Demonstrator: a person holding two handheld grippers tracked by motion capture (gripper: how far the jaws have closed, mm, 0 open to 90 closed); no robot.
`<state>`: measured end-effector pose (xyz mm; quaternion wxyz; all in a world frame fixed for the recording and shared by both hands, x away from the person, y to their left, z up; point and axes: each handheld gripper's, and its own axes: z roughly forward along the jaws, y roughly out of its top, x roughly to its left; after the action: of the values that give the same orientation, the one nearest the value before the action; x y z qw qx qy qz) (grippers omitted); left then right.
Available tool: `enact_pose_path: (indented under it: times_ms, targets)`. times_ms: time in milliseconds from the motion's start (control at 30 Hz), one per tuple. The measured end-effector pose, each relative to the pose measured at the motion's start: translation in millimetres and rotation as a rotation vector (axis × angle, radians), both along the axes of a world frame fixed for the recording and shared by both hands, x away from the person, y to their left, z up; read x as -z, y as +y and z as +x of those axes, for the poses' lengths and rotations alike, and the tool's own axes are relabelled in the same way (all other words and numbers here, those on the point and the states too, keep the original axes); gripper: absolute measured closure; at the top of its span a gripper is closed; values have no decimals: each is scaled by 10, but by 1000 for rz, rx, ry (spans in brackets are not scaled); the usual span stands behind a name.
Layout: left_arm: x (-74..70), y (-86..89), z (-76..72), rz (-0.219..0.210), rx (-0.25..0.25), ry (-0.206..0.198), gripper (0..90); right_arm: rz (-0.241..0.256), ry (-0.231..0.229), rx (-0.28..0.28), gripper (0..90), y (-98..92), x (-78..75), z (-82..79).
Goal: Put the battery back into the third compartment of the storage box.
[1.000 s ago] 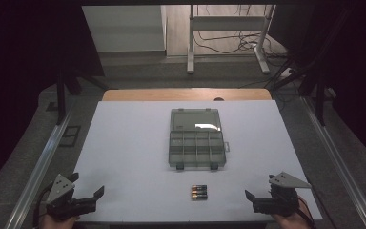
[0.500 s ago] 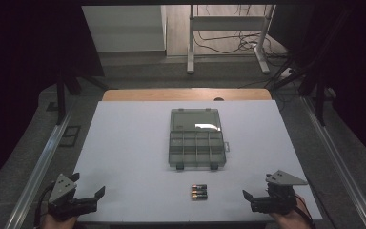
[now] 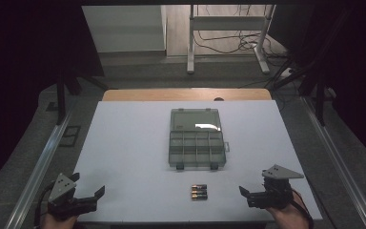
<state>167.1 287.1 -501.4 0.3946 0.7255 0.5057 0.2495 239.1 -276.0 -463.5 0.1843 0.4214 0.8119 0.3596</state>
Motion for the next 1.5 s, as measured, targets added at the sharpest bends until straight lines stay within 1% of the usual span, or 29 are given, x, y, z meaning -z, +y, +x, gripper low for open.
enact_pose_path:
  times_ms: [167,233,700,833,967,1200,1433,1500]
  targets:
    - [1,1,2,-1,0,2,8,-14,1,-16,0,48,-22,32]
    - [1,1,3,-1,0,2,8,-18,9,-26,0,73,-29,41]
    - [2,-2,5,2,2,4,9,-14,19,-68,0,253,-96,153]
    - [2,-3,6,4,3,4,10,-13,31,-74,0,300,-101,190]
    - [1,-5,7,6,4,4,10,-12,64,-88,0,342,-106,232]
    - [2,-7,9,7,5,5,11,-34,52,-125,0,437,-113,279]
    - [3,-8,13,4,8,5,12,-39,69,-148,0,539,-99,335]
    - [3,-8,14,4,9,5,12,-40,67,-156,0,572,-100,351]
